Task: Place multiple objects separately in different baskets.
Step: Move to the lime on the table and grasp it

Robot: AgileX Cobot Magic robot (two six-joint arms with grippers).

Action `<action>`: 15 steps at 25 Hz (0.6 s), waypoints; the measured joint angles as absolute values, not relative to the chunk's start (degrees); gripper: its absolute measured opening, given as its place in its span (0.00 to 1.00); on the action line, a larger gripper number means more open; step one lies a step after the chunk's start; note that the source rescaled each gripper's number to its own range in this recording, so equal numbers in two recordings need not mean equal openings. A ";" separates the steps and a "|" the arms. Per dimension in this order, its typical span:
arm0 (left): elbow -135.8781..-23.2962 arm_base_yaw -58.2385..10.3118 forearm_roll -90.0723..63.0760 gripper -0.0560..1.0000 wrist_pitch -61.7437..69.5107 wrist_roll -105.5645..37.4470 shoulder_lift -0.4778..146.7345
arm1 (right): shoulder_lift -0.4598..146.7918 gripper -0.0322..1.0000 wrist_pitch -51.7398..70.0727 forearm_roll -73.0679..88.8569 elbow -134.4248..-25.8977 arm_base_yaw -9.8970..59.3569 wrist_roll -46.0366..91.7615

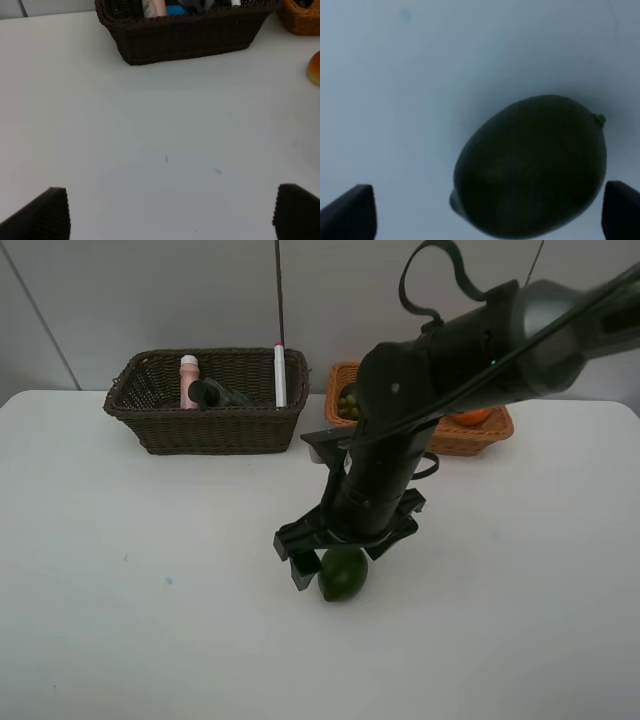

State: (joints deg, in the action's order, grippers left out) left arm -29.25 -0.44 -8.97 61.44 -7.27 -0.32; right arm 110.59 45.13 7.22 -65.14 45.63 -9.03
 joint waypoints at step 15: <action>-29.25 -0.44 -8.97 1.00 61.44 -7.27 -0.32 | 117.16 0.65 41.40 4.22 -65.14 45.63 -9.05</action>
